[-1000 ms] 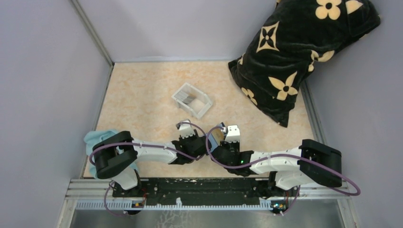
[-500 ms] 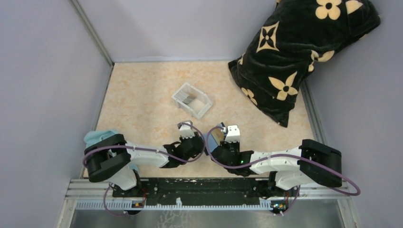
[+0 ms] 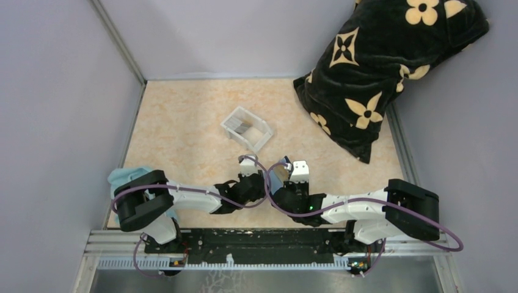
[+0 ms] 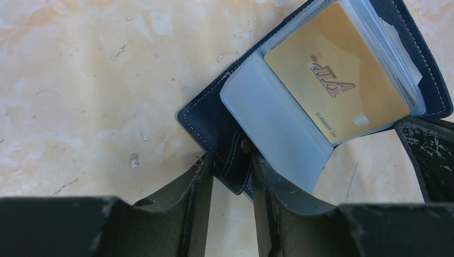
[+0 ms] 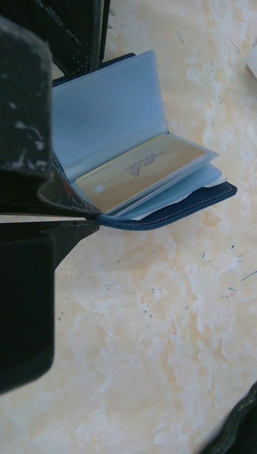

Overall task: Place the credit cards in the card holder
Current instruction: Close the card holder at the center of the board.

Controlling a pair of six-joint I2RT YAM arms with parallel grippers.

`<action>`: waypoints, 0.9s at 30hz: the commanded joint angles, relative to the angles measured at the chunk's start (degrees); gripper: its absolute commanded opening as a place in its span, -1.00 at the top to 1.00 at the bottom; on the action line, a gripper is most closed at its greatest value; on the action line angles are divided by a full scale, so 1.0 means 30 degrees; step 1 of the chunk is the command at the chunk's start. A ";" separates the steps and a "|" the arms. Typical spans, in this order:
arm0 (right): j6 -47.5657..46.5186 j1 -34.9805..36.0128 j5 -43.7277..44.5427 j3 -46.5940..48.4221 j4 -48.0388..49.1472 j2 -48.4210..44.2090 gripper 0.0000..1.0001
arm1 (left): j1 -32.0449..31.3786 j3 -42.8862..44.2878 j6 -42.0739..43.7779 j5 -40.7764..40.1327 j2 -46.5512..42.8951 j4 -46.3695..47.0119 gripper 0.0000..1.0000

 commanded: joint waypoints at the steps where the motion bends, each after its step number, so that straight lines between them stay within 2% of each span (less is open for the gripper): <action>1: -0.0035 0.0190 -0.0257 0.0518 0.0104 -0.0014 1.00 | -0.0426 -0.0426 0.0124 0.2233 0.2746 -0.6060 0.19; 7: 0.0023 0.0190 -0.0315 0.0507 0.0060 0.0072 1.00 | -0.0992 -0.0410 -0.0244 0.2042 0.2963 -0.6303 0.04; 9: 0.0024 0.0190 -0.0316 0.0532 0.0052 0.0071 1.00 | -0.0995 -0.0418 -0.0241 0.2026 0.3029 -0.6303 0.07; 14: -0.0046 0.0190 -0.0367 0.0631 0.0008 0.0076 1.00 | -0.1045 -0.0280 -0.1136 0.1495 0.2968 -0.7021 0.51; 23: -0.0205 0.0205 -0.0455 0.0745 -0.0045 0.0025 1.00 | -0.1066 -0.1101 -0.2356 0.0936 0.1773 -0.6565 0.95; 27: -0.0370 0.0192 -0.0548 0.0841 -0.0064 0.0066 1.00 | -0.1052 -0.2114 -0.3083 0.0407 0.0573 -0.5920 1.00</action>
